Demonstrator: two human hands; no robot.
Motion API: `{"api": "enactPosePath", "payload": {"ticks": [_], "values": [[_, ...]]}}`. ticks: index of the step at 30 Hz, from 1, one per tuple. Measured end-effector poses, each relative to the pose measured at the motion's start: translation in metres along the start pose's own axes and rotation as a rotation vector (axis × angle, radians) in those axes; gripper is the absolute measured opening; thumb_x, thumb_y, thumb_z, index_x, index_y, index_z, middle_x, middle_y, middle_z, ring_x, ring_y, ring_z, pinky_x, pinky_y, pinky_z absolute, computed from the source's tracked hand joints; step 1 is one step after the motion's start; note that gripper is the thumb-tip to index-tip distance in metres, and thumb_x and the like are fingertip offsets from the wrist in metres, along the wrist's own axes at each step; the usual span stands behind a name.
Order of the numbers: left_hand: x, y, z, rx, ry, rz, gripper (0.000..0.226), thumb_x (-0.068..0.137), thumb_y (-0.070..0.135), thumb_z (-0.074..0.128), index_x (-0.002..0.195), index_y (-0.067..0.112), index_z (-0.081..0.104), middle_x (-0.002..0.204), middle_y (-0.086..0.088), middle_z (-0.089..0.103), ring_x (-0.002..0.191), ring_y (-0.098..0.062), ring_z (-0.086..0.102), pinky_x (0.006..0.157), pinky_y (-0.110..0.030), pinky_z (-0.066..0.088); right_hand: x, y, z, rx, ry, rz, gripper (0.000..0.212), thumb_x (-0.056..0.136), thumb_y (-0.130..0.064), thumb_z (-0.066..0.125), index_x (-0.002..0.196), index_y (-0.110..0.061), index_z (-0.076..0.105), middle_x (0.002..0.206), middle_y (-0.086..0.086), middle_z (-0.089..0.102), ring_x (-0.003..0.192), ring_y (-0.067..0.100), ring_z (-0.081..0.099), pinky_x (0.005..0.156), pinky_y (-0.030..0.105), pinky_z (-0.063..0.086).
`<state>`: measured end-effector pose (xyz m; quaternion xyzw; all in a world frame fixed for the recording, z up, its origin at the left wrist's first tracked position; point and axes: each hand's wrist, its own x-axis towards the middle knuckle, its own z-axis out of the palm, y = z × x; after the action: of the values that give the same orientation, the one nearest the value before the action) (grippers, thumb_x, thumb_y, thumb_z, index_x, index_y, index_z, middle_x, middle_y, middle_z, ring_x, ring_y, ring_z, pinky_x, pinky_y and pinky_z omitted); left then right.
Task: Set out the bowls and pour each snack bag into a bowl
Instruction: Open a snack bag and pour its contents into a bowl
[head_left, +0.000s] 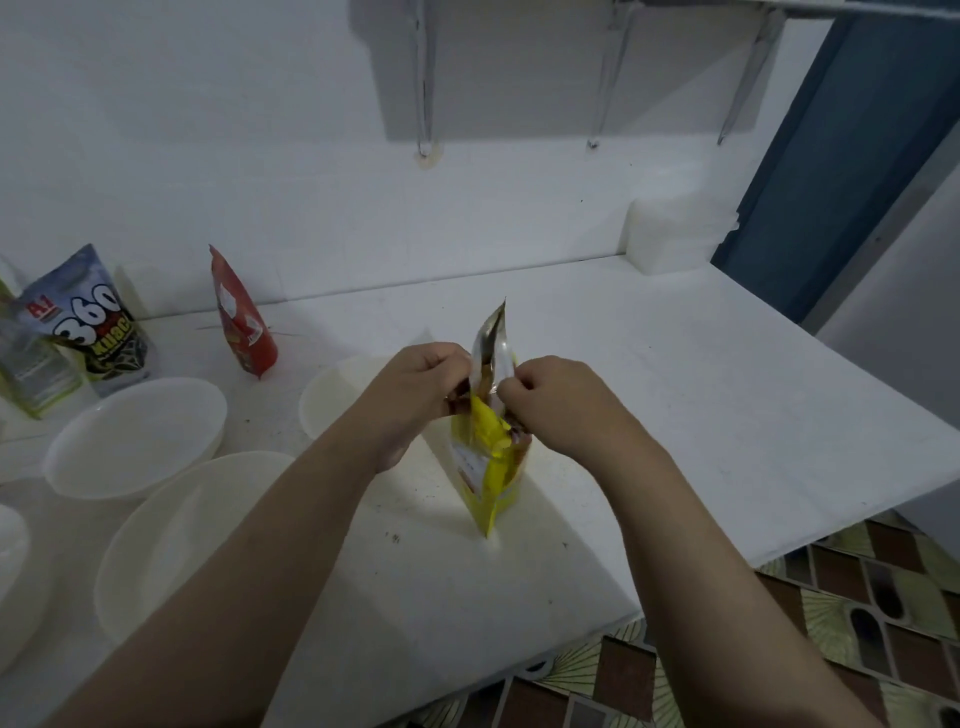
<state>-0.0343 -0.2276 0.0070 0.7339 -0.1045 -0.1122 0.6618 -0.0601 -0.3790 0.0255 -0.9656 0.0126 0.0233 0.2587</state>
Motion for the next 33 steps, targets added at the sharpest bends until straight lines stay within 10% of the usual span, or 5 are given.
{"api": "enactPosePath", "payload": {"ticks": [6, 13, 25, 33], "values": [[-0.004, 0.002, 0.008, 0.034, 0.073, 0.017, 0.023, 0.087, 0.009, 0.047, 0.064, 0.008, 0.049, 0.062, -0.003, 0.042, 0.067, -0.018, 0.043, 0.078, -0.042, 0.048, 0.006, -0.011, -0.010, 0.045, -0.064, -0.048, 0.028, 0.094, -0.024, 0.046, 0.075, -0.006, 0.057, 0.076, 0.008, 0.064, 0.078, 0.027, 0.064, 0.066, 0.037, 0.051], [-0.017, -0.005, 0.021, -0.064, 0.385, 0.122, 0.035, 0.094, 0.011, 0.047, 0.062, 0.022, 0.057, 0.055, 0.019, 0.051, 0.059, 0.000, 0.048, 0.070, -0.025, 0.043, 0.009, -0.007, -0.015, 0.054, 0.459, -0.006, 0.033, 0.098, -0.020, 0.038, 0.065, -0.017, 0.031, 0.074, 0.003, 0.046, 0.063, 0.018, 0.039, 0.050, 0.028, 0.021], [0.020, -0.036, 0.002, -0.476, 0.256, -0.330, 0.035, 0.103, 0.037, 0.045, 0.127, 0.013, 0.051, 0.128, -0.010, 0.056, 0.121, -0.030, 0.054, 0.108, -0.045, 0.042, -0.034, -0.021, -0.035, 0.424, 0.637, -0.249, 0.030, 0.098, -0.017, 0.045, 0.072, -0.002, 0.049, 0.065, 0.001, 0.046, 0.063, 0.015, 0.044, 0.057, 0.032, 0.038], [0.022, -0.029, -0.022, -0.739, 0.289, -0.235, 0.032, 0.101, 0.029, 0.050, 0.124, 0.011, 0.062, 0.107, -0.012, 0.071, 0.091, -0.030, 0.069, 0.069, -0.038, 0.057, -0.047, -0.043, -0.034, 0.483, 0.519, -0.335, 0.033, 0.099, -0.020, 0.048, 0.068, -0.008, 0.048, 0.059, -0.002, 0.044, 0.055, 0.009, 0.040, 0.049, 0.017, 0.031]]}}
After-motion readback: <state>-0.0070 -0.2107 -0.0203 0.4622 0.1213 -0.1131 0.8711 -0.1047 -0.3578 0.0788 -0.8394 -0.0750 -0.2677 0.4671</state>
